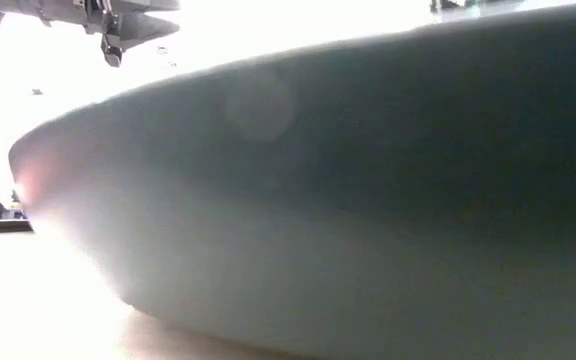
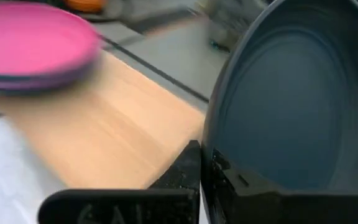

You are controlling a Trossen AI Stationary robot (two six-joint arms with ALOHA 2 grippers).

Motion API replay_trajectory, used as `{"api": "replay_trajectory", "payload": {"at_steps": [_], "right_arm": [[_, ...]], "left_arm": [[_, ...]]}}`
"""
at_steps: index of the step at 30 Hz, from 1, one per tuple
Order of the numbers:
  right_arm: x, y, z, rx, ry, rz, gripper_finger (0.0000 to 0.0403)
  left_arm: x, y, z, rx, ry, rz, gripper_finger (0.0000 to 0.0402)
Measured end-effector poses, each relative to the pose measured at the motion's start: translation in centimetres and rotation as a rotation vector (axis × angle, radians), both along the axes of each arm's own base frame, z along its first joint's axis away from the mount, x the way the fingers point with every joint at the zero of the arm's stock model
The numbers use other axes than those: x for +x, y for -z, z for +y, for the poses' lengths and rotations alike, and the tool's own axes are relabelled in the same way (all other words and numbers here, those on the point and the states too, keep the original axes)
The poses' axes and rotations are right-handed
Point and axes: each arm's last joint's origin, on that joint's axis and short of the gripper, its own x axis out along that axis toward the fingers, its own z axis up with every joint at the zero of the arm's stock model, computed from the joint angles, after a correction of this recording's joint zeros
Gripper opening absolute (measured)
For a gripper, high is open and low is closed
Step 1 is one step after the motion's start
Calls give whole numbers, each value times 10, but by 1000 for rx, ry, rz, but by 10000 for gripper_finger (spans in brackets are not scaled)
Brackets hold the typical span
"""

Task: Place and stack plates onto a shelf
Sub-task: Put the top black plate on the shelf

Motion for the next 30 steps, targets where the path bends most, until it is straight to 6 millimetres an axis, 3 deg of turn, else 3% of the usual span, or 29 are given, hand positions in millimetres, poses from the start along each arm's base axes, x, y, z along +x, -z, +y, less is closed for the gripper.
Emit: {"api": "replay_trajectory", "payload": {"at_steps": [4,8,11,17,23,30], "right_arm": [[30,-30,2,-102,-240,51,1],[65,-38,6,-146,-369,182,0],[91,-28,12,-179,-470,349,0],[127,17,16,-127,-535,623,0],[138,46,6,-32,-509,734,0],[139,51,-2,64,-548,686,0]], "left_arm": [[1,0,2,-2,-12,1,174],[0,0,2,-3,-12,3,174],[1,1,2,-5,-12,9,174],[1,2,2,-2,-12,23,174],[1,2,2,-2,-11,22,174],[1,2,2,-2,-11,22,174]]}}
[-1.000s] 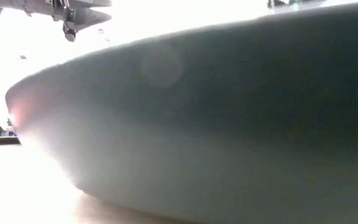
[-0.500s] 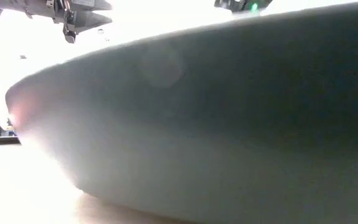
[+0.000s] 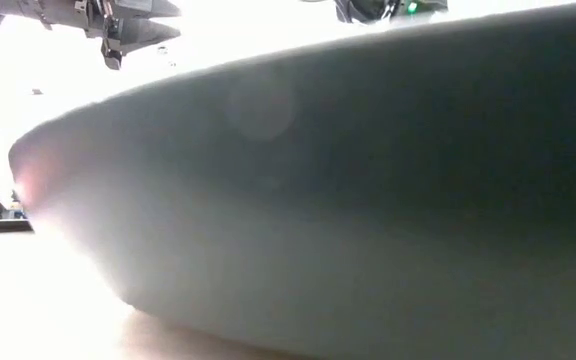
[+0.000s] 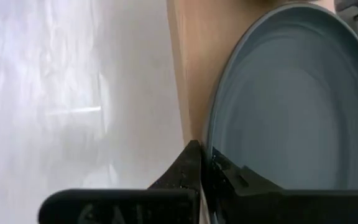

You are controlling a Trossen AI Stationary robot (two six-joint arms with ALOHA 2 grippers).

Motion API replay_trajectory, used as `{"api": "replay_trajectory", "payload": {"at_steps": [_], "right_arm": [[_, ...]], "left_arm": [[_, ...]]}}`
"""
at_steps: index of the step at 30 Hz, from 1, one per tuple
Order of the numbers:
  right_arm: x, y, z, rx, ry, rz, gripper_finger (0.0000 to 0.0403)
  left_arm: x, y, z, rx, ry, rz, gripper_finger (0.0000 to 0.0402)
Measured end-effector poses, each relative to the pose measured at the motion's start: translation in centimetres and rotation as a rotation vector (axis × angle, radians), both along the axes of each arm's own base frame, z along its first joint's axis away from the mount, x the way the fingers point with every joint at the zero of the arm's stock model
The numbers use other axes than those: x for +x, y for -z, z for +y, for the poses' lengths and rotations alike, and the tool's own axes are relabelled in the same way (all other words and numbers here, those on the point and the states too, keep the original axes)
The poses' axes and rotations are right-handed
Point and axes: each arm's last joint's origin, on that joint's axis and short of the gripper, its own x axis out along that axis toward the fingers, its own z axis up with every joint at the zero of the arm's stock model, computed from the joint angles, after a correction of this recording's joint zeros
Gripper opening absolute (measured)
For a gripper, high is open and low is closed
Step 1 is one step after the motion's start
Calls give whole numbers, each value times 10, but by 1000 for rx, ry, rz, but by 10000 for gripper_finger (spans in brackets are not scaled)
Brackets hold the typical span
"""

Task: Place and stack plates onto a shelf
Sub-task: Put the top black plate on the shelf

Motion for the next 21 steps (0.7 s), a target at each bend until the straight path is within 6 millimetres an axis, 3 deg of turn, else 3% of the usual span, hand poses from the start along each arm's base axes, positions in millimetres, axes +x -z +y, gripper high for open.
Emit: {"api": "replay_trajectory", "payload": {"at_steps": [7,15,21], "right_arm": [[-3,1,-7,25,33,1,1],[3,-2,-8,41,-27,-72,38],[6,-5,-8,46,-44,-111,36]], "left_arm": [[0,0,0,-5,0,-2,174],[0,0,0,-6,0,-3,174],[0,0,0,-8,0,-3,174]]}}
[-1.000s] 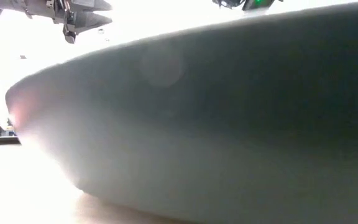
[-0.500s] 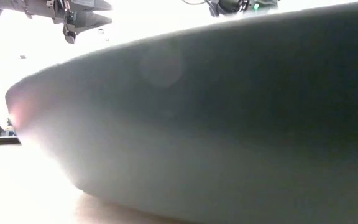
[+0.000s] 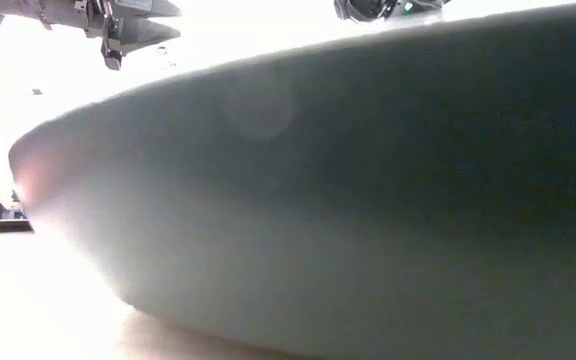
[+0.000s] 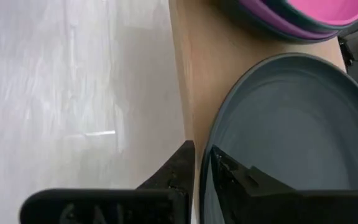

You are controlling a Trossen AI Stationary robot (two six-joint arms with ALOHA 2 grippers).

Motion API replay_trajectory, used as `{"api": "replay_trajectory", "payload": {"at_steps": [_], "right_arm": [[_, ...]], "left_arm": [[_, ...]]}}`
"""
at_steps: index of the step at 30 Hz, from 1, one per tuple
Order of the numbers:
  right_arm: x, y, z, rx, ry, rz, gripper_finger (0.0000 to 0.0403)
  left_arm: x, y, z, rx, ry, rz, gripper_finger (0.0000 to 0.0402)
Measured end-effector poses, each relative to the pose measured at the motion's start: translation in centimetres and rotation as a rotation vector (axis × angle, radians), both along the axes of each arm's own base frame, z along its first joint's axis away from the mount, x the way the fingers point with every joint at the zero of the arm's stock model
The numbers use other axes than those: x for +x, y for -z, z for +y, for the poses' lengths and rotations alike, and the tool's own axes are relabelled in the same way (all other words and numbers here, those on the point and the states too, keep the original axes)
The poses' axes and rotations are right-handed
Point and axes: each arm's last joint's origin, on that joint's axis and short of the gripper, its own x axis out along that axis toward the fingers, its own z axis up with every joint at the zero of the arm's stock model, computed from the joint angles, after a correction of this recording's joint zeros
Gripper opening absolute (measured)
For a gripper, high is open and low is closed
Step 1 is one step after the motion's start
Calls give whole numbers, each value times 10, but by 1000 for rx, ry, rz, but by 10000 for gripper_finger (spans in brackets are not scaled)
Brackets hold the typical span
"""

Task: Place and stack plates onto a shelf
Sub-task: Put the top black plate on the shelf, then stack the brown plate on top of the black plate on the shelf

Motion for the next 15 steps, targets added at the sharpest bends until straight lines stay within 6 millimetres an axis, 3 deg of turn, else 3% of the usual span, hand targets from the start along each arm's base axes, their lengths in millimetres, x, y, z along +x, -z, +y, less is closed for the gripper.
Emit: {"api": "replay_trajectory", "payload": {"at_steps": [10,15], "right_arm": [[4,-6,0,-36,-26,-59,34],[-3,-26,9,-64,-54,-138,34]], "left_arm": [[0,0,-1,8,34,3,174],[0,1,-2,10,67,7,174]]}}
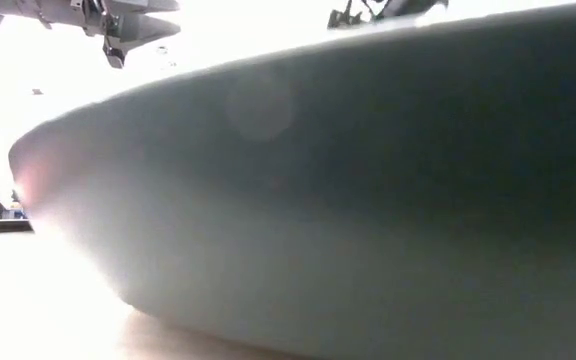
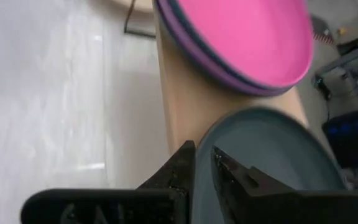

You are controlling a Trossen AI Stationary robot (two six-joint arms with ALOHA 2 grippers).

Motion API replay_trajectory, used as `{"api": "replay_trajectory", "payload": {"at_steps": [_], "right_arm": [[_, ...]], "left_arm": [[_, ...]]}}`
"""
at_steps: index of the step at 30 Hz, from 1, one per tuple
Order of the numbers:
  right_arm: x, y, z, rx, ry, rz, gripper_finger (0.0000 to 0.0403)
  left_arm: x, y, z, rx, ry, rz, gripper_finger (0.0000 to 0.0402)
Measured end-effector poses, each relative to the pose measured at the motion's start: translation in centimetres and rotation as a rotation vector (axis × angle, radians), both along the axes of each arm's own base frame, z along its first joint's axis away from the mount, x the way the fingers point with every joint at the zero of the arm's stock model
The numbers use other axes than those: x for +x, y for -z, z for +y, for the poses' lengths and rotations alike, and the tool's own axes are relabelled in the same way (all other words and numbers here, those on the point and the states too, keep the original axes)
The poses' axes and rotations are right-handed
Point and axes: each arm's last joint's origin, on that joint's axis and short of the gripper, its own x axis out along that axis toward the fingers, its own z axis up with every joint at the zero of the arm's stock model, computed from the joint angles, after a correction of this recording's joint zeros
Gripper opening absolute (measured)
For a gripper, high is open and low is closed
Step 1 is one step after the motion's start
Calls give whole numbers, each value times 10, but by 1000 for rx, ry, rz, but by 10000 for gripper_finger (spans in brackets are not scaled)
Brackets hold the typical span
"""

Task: Place and stack plates onto a shelf
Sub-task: Stack the brown plate on top of the black plate on the shelf

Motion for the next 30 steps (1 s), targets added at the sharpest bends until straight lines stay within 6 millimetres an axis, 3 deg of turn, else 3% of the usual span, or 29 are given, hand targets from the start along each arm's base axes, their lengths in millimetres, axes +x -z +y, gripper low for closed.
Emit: {"api": "replay_trajectory", "payload": {"at_steps": [4,9,13,17,21,30], "right_arm": [[-9,-17,9,-17,-22,-70,51],[-26,-43,26,-11,-46,-183,109],[-40,-59,44,81,-92,-278,153],[-47,-69,60,185,-195,-346,173],[-47,-69,73,193,-244,-375,175],[-42,-48,80,181,-280,-381,173]], "left_arm": [[0,0,0,-43,-4,-9,174],[0,1,1,-114,-31,-11,172],[1,-3,3,-79,-86,164,156],[1,-10,8,-85,-162,426,137],[0,-14,13,-128,-262,651,128],[5,23,33,-117,-503,1048,127]]}}
